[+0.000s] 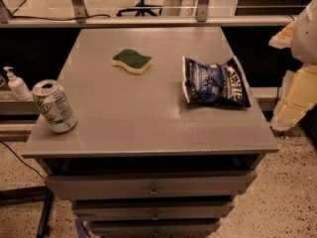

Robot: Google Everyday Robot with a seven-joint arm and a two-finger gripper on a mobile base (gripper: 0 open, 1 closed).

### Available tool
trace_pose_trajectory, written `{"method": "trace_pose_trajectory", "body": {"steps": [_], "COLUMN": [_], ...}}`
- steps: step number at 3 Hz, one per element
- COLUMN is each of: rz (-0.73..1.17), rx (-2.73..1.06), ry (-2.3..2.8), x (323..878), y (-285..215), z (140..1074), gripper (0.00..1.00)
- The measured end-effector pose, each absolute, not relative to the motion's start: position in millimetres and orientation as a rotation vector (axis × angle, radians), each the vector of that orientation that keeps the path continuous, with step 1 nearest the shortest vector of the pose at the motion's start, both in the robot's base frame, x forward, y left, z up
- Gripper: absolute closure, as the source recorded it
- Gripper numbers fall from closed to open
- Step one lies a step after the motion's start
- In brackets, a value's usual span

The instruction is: Pick 7up can

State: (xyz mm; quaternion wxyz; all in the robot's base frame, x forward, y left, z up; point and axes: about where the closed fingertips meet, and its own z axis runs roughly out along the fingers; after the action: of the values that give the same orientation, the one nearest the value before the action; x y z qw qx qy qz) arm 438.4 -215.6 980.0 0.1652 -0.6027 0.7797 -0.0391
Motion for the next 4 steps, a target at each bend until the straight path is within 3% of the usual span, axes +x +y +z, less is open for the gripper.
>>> {"method": "trace_pose_trajectory", "body": {"steps": [2,4], "rz": [-0.097,0.176], "rx": [-1.71,-1.604], "ry": [2.2,2.055], "x": [439,468], "y": [-212,-152], "z": [979,949], "gripper": [0.0,0.0]}}
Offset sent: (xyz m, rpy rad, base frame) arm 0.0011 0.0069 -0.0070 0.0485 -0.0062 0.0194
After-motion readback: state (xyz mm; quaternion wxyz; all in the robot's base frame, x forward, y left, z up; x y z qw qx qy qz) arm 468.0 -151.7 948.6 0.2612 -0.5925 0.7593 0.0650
